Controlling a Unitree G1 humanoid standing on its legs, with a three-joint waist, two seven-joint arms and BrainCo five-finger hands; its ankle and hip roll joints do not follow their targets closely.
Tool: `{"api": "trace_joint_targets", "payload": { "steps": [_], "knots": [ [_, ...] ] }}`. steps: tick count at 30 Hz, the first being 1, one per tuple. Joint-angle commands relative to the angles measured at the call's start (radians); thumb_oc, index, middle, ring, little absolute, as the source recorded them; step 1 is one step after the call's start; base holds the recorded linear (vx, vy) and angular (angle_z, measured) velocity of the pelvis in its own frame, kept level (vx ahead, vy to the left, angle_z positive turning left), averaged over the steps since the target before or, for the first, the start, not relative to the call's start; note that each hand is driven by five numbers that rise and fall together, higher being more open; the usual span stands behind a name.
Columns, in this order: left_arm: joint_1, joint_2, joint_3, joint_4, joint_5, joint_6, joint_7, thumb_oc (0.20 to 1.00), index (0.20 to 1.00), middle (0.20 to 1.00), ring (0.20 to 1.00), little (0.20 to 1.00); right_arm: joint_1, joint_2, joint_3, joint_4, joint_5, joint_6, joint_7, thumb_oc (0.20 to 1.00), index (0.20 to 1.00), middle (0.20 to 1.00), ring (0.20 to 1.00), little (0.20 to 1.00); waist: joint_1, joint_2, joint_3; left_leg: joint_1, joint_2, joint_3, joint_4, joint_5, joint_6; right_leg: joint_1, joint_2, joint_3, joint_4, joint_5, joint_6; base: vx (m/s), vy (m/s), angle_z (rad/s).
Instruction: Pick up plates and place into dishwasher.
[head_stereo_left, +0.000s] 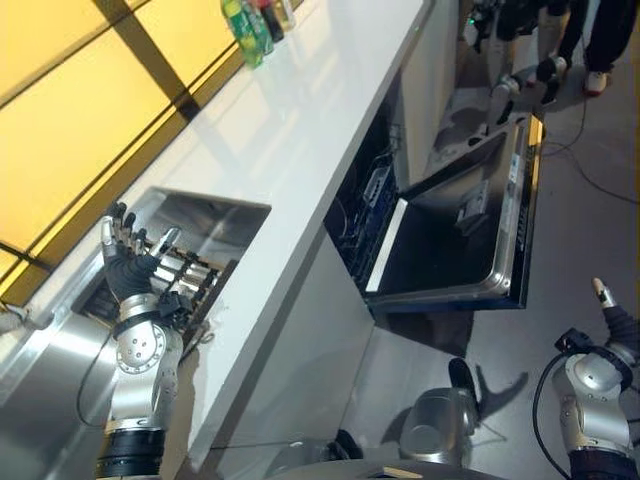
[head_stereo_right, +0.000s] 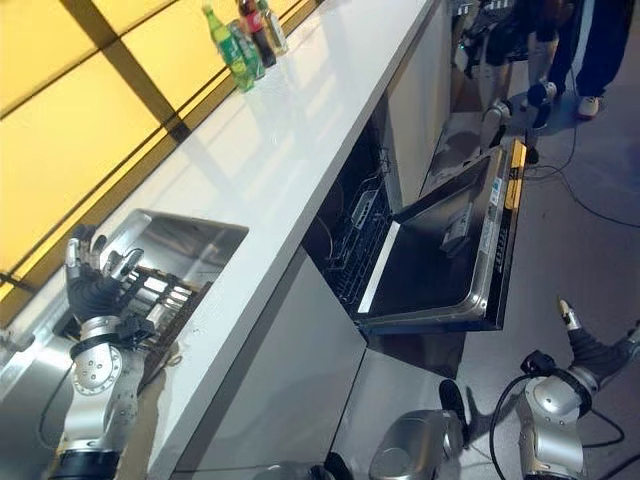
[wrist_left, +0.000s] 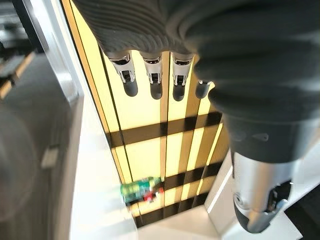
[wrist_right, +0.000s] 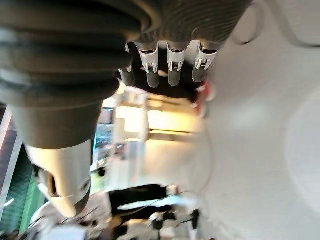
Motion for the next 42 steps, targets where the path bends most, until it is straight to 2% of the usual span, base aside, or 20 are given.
{"api": "trace_joint_targets", "payload": {
  "steps": [1,2,4,5,8,11,14,19,24,27,32,34,36,42],
  "knots": [
    [-0.077,0.009,0.035,-0.006,-0.010,-0.039,0.018,1.000,1.000,1.000,1.000,1.000,-0.072,-0.044,0.014,0.009,0.164,-0.100,0.109,1.000,1.000,1.000,1.000,1.000,-0.059,0.035,0.084,0.042,-0.014,-0.004,0.058,-0.069,0.019,-0.059,-0.043,0.052,0.041,0.160,-0.032,-0.10,-0.002,-0.02],
    [-0.096,0.014,0.021,-0.004,-0.005,-0.044,0.035,1.000,1.000,1.000,1.000,1.000,-0.085,-0.042,0.022,0.030,0.225,-0.139,0.146,1.000,1.000,1.000,1.000,1.000,-0.064,0.043,0.107,0.013,-0.012,0.003,0.078,-0.068,0.016,-0.074,-0.045,0.056,0.041,0.148,-0.037,-0.14,-0.034,-0.08],
    [-0.119,0.022,0.009,-0.003,-0.002,-0.044,0.052,1.000,1.000,1.000,1.000,1.000,-0.102,-0.041,0.029,0.051,0.273,-0.163,0.165,1.000,1.000,1.000,1.000,1.000,-0.066,0.053,0.128,-0.019,-0.011,0.007,0.099,-0.070,0.012,-0.094,-0.047,0.059,0.042,0.139,-0.041,-0.23,-0.062,-0.12],
    [-0.151,0.028,-0.008,0.007,-0.002,-0.051,0.070,1.000,1.000,1.000,1.000,1.000,-0.138,-0.044,0.051,0.078,0.320,-0.201,0.193,1.000,1.000,1.000,1.000,1.000,-0.069,0.072,0.161,-0.054,-0.010,0.012,0.121,-0.068,0.006,-0.120,-0.048,0.062,0.048,0.125,-0.046,-0.24,-0.052,-0.09],
    [-0.176,0.026,-0.031,0.010,-0.001,-0.072,0.074,1.000,1.000,1.000,1.000,1.000,-0.206,-0.046,0.078,0.125,0.432,-0.244,0.271,1.000,1.000,1.000,1.000,1.000,-0.067,0.111,0.201,-0.110,-0.012,0.011,0.155,-0.068,-0.002,-0.165,-0.048,0.075,0.071,0.102,-0.054,-0.12,-0.043,-0.07],
    [-0.198,0.023,-0.059,0.004,0.006,-0.082,0.078,1.000,1.000,1.000,1.000,1.000,-0.288,-0.061,0.092,0.189,0.510,-0.259,0.313,1.000,1.000,1.000,1.000,1.000,-0.058,0.151,0.230,-0.158,-0.021,0.002,0.183,-0.071,-0.008,-0.212,-0.049,0.086,0.103,0.082,-0.061,-0.06,-0.058,0.07],
    [-0.227,0.032,-0.086,-0.014,0.012,-0.065,0.080,1.000,1.000,1.000,1.000,1.000,-0.386,-0.082,0.106,0.225,0.526,-0.230,0.354,1.000,1.000,1.000,1.000,1.000,-0.052,0.185,0.254,-0.200,-0.030,-0.012,0.210,-0.077,-0.007,-0.260,-0.048,0.098,0.140,0.064,-0.066,-0.04,-0.084,-0.01],
    [-0.260,0.064,-0.126,-0.049,-0.003,-0.030,0.076,1.000,1.000,1.000,1.000,1.000,-0.517,-0.124,0.169,0.284,0.549,-0.148,0.519,1.000,1.000,1.000,1.000,1.000,-0.021,0.216,0.264,-0.267,-0.043,-0.046,0.247,-0.089,-0.008,-0.319,-0.046,0.109,0.187,0.036,-0.079,0.02,-0.109,0.01],
    [-0.284,0.086,-0.141,-0.075,-0.010,-0.002,0.094,1.000,1.000,1.000,1.000,1.000,-0.611,-0.151,0.230,0.247,0.514,-0.139,0.558,1.000,1.000,1.000,1.000,1.000,-0.002,0.220,0.264,-0.308,-0.039,-0.056,0.256,-0.088,-0.010,-0.362,-0.039,0.105,0.204,0.023,-0.079,-0.02,-0.102,0.04],
    [-0.291,0.100,-0.150,-0.071,-0.015,-0.009,0.097,1.000,1.000,1.000,1.000,1.000,-0.665,-0.163,0.263,0.162,0.494,-0.128,0.605,1.000,1.000,1.000,1.000,1.000,0.013,0.224,0.264,-0.327,-0.032,-0.067,0.260,-0.093,-0.017,-0.375,-0.034,0.093,0.211,0.007,-0.077,-0.01,-0.073,0.05],
    [-0.302,0.118,-0.135,-0.064,-0.036,-0.016,0.084,1.000,1.000,1.000,1.000,1.000,-0.714,-0.168,0.329,0.064,0.413,-0.026,0.687,1.000,1.000,1.000,1.000,1.000,0.027,0.215,0.264,-0.322,-0.031,-0.084,0.249,-0.086,-0.018,-0.366,-0.028,0.080,0.207,0.008,-0.076,0.00,-0.026,-0.04],
    [-0.307,0.128,-0.132,-0.068,-0.049,-0.007,0.081,1.000,1.000,1.000,1.000,1.000,-0.714,-0.168,0.378,-0.014,0.362,0.035,0.762,1.000,1.000,1.000,1.000,1.000,0.032,0.200,0.264,-0.318,-0.029,-0.094,0.249,-0.083,-0.017,-0.355,-0.022,0.072,0.209,0.007,-0.076,0.01,-0.007,-0.09],
    [-0.315,0.134,-0.130,-0.070,-0.053,0.001,0.077,1.000,1.000,1.000,1.000,1.000,-0.705,-0.168,0.425,-0.066,0.325,0.064,0.825,1.000,1.000,1.000,1.000,1.000,0.039,0.180,0.264,-0.308,-0.025,-0.102,0.243,-0.076,-0.017,-0.339,-0.017,0.062,0.207,0.008,-0.074,0.00,-0.023,-0.10],
    [-0.353,0.148,-0.117,-0.048,-0.057,0.028,0.089,1.000,1.000,1.000,1.000,1.000,-0.686,-0.136,0.472,-0.164,0.309,0.103,0.894,1.000,1.000,1.000,1.000,1.000,0.063,0.110,0.262,-0.255,-0.012,-0.126,0.216,-0.061,-0.017,-0.253,-0.004,0.020,0.173,0.021,-0.072,0.00,-0.021,0.02]
  ]
}}
